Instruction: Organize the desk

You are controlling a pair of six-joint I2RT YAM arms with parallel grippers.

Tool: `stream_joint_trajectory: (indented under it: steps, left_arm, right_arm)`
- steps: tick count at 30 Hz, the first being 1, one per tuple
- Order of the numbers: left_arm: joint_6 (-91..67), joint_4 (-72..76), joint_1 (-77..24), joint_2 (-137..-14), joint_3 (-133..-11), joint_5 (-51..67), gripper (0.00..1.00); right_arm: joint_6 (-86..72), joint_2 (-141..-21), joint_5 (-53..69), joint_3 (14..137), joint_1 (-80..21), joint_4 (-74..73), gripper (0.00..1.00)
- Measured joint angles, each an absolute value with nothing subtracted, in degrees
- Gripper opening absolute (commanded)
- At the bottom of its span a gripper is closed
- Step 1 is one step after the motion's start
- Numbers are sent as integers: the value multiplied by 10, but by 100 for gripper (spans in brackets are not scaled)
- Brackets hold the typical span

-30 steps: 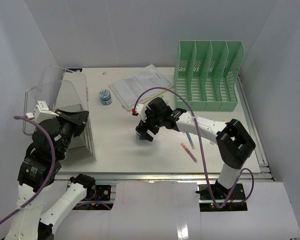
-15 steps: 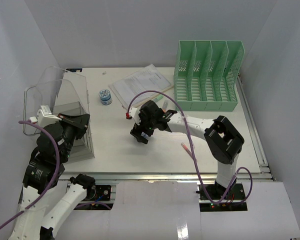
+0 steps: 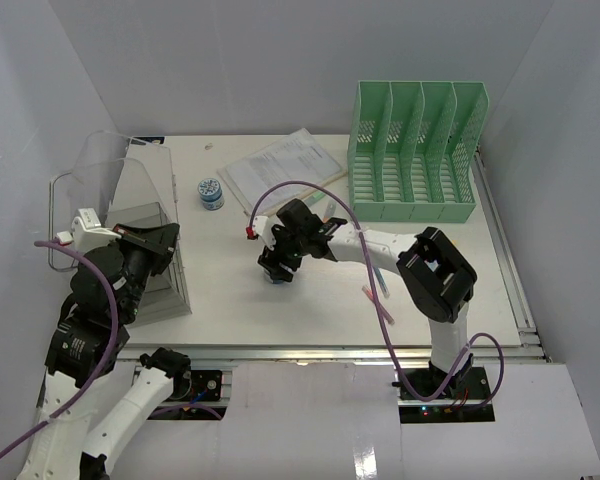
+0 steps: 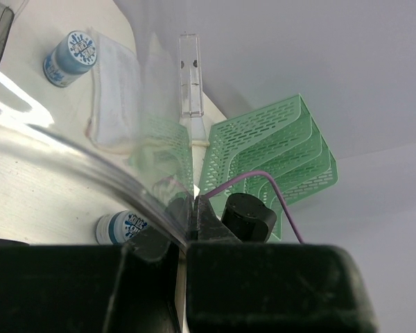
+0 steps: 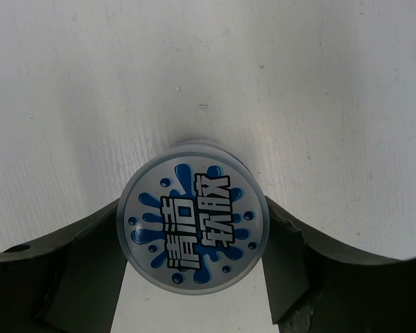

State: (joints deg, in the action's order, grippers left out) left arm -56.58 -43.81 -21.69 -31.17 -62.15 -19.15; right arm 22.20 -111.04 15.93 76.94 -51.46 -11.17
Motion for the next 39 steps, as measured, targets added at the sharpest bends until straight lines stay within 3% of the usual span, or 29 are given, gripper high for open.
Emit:
stream_joint_trajectory:
  steps: [3,10,16,25,34,36,39]
  left_arm:
    - [-568,-440,-217,-311,-623,-189,0]
    - [-575,-442,-217,-300,-623,-178,0]
    - [-579,-442,-217,-293,-623,-172,0]
    - [-586,-441,-217,-285,-623,-166,0]
    - [-586,-435,-217,-284,-619,-164,0]
    - [-586,-433,-217,-282,-614,-164,0]
    - [-585,-433,-217,-280,-613,-163,0]
  right_arm:
    - [235,-1111,182,787,-515,-124,8]
    - [234,-1140,328,941,-517,-131,8]
    - [89,-1208,406,1057,-523,-12,8]
    - [-222,-1339,414,1137,-530,227,8]
    - [-280,-1397,348,1223,-567,298,9]
    - [-266,-1398,318,1226,-582,308,13]
    - [-244,-1410,274,1241,-602,319,37]
